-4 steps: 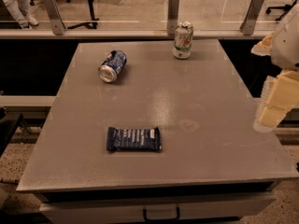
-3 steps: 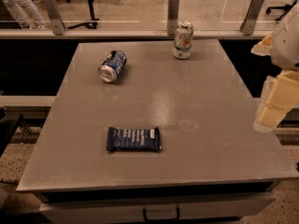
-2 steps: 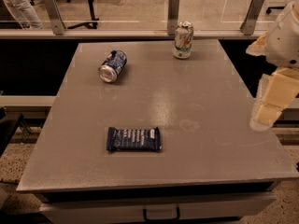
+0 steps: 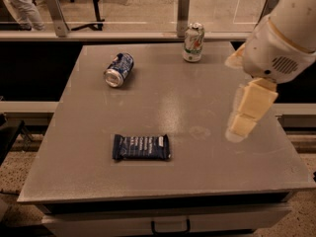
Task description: Pick rxbar blueberry
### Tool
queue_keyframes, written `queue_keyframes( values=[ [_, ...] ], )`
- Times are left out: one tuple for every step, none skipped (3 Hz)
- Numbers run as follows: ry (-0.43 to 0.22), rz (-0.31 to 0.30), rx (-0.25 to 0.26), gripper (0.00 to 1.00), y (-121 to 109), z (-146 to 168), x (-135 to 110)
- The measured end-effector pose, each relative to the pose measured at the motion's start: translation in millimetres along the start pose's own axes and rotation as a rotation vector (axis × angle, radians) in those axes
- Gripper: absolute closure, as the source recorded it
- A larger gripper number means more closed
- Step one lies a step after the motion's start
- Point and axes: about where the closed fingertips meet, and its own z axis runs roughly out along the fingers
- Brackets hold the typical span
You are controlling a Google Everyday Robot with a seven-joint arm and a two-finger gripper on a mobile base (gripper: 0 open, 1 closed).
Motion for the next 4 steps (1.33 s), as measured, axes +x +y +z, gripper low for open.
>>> queue_keyframes(
  values=[
    [-0.063, -0.015, -0.039, 0.00, 11, 22, -29],
    [-0.091, -0.086, -0.094, 0.00, 34, 57, -69],
    [-0.094, -0.144, -0.124, 0.00, 56, 87, -92],
    [-0.089, -0.188, -0.146, 0.00, 65, 115, -104]
  ],
)
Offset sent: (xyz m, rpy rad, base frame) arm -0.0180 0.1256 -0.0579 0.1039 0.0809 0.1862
